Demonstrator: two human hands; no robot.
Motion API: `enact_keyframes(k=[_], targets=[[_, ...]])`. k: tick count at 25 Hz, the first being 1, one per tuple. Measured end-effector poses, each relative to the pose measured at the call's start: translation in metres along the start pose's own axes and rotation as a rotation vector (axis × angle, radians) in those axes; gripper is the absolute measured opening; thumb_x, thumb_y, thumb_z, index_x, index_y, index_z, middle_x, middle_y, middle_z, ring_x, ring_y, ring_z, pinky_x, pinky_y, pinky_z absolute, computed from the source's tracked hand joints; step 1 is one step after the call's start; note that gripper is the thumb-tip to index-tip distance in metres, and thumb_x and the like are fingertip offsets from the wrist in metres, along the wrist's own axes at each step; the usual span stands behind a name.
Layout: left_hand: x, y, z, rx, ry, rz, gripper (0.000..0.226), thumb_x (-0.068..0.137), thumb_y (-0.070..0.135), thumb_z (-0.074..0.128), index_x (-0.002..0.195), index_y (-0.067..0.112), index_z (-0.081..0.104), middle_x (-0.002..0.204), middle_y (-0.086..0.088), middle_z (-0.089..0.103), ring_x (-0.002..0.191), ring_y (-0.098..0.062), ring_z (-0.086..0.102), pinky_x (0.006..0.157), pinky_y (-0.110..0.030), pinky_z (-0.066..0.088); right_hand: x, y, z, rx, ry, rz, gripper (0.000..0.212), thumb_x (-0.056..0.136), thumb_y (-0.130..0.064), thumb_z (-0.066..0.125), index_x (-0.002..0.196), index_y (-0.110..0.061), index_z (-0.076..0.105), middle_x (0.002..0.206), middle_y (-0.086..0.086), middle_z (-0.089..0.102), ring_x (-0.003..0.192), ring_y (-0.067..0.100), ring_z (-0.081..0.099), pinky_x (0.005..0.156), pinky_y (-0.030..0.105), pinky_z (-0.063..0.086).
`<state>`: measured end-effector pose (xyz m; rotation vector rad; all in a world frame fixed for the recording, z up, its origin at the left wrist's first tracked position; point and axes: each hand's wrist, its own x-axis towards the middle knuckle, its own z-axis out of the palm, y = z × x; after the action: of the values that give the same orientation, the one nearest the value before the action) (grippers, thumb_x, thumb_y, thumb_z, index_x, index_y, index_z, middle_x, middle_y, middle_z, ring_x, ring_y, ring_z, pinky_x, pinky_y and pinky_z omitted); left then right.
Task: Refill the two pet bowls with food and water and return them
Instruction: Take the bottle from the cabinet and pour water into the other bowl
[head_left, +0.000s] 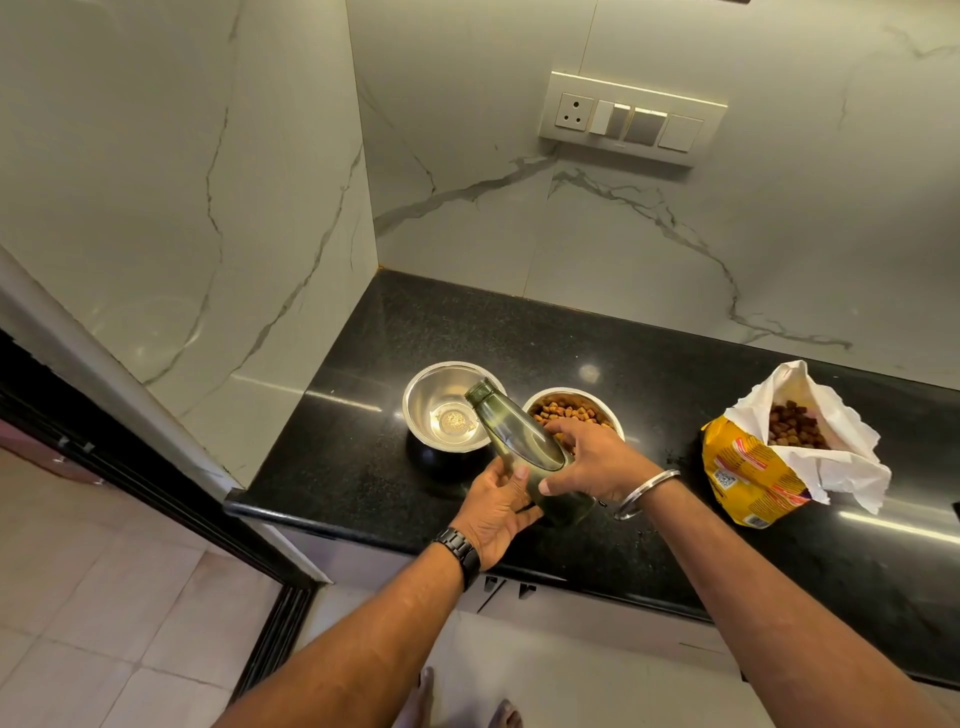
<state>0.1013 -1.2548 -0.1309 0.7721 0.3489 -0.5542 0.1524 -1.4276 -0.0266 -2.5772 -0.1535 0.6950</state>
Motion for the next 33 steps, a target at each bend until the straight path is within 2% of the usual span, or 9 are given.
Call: enact_keyframes(k=[7, 11, 25, 30, 33], targets=[[-0.008, -0.003, 0.002, -0.065, -0.018, -0.011, 0.048, 0.102, 0.021, 0.064, 0.149, 0.021, 0.054, 0.14, -0.014, 0.072, 0.132, -0.038, 0.066, 0.098, -0.055, 0.06, -0.003, -0.005, -0.001, -0.029, -0.015, 0.003, 0.086, 0.076, -0.037, 0.093, 0.151, -0.024, 0.054, 0.136, 0.001, 0.065, 0.125, 0.024, 0.061, 0.109, 0.048, 0.054], [-0.009, -0.004, 0.001, -0.075, -0.024, -0.023, 0.05, 0.1, 0.023, 0.066, 0.148, 0.021, 0.055, 0.138, -0.014, 0.073, 0.126, -0.037, 0.07, 0.093, -0.053, 0.063, -0.004, -0.006, -0.002, -0.028, -0.018, 0.005, 0.085, 0.076, -0.037, 0.093, 0.15, -0.023, 0.055, 0.135, 0.002, 0.064, 0.124, 0.024, 0.06, 0.107, 0.046, 0.054], [-0.009, -0.005, 0.002, -0.083, -0.016, -0.024, 0.036, 0.109, 0.023, 0.057, 0.144, 0.016, 0.057, 0.131, -0.016, 0.077, 0.116, -0.036, 0.075, 0.1, -0.058, 0.059, -0.007, -0.01, -0.007, -0.049, -0.036, 0.01, 0.087, 0.075, -0.04, 0.091, 0.152, -0.022, 0.055, 0.138, 0.004, 0.066, 0.124, 0.026, 0.063, 0.106, 0.046, 0.056], [-0.01, -0.005, 0.004, -0.084, -0.012, -0.031, 0.037, 0.108, 0.022, 0.058, 0.144, 0.015, 0.057, 0.132, -0.017, 0.076, 0.12, -0.038, 0.073, 0.106, -0.062, 0.054, -0.008, -0.011, -0.009, -0.053, -0.044, 0.015, 0.083, 0.075, -0.037, 0.091, 0.15, -0.024, 0.056, 0.133, 0.003, 0.067, 0.119, 0.024, 0.064, 0.1, 0.042, 0.058], [-0.012, -0.005, 0.005, -0.085, -0.007, -0.034, 0.035, 0.108, 0.021, 0.058, 0.143, 0.014, 0.058, 0.131, -0.018, 0.076, 0.118, -0.038, 0.074, 0.103, -0.061, 0.056, -0.008, -0.011, -0.009, -0.044, -0.048, 0.02, 0.08, 0.075, -0.035, 0.09, 0.147, -0.024, 0.058, 0.128, 0.003, 0.068, 0.116, 0.023, 0.066, 0.097, 0.041, 0.059]])
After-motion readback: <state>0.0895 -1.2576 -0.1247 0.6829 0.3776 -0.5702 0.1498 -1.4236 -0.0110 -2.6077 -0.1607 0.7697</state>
